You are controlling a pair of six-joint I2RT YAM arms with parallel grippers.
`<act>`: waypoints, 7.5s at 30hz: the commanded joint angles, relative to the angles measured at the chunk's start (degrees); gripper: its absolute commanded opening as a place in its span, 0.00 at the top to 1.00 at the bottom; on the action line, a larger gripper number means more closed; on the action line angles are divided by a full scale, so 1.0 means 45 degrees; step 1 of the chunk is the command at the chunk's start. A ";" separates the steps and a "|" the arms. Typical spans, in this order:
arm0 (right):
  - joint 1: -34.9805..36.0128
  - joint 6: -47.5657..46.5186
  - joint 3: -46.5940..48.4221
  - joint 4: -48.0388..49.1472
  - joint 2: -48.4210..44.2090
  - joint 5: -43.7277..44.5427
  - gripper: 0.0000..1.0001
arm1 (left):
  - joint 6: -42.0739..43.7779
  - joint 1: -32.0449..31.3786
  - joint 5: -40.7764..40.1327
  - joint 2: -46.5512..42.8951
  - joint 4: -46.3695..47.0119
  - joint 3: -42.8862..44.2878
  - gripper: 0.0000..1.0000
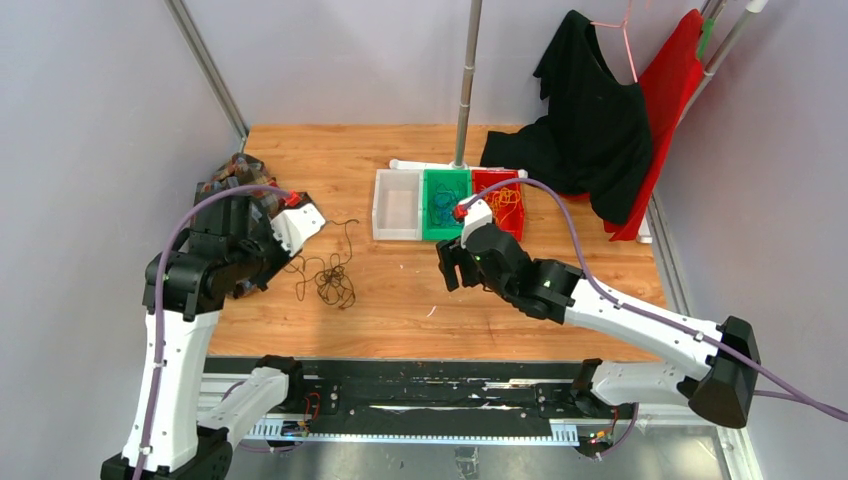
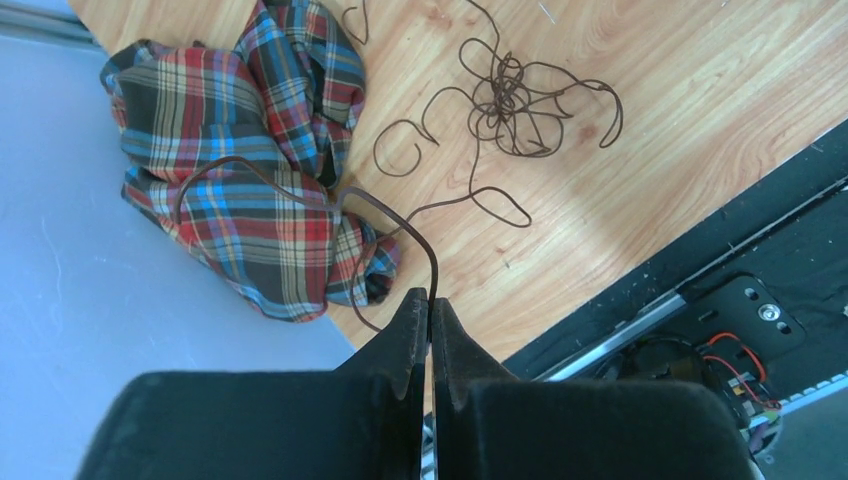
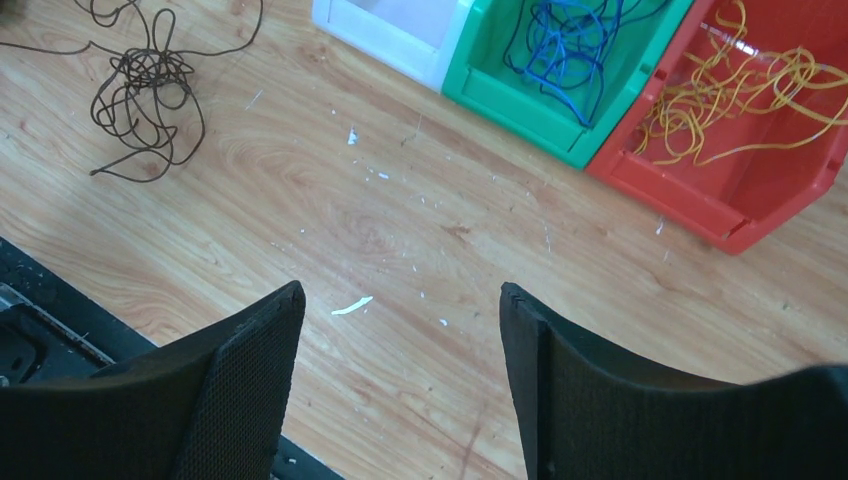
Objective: Untangle the cables
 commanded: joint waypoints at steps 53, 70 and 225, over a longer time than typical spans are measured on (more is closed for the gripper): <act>0.2505 -0.2551 0.0996 0.9871 0.5225 -0.5368 0.27 | -0.2946 -0.0073 0.5993 0.5279 -0.1958 0.6847 1.00; 0.1219 -0.0788 0.4269 1.2111 0.9403 -0.6532 0.37 | -0.3591 -0.0092 0.6053 0.4955 -0.1954 0.8082 0.99; -0.4852 -0.1214 -0.2668 0.4837 -0.1431 -0.4097 0.99 | 0.4129 0.0250 0.1048 -0.0932 0.4983 -0.8172 0.99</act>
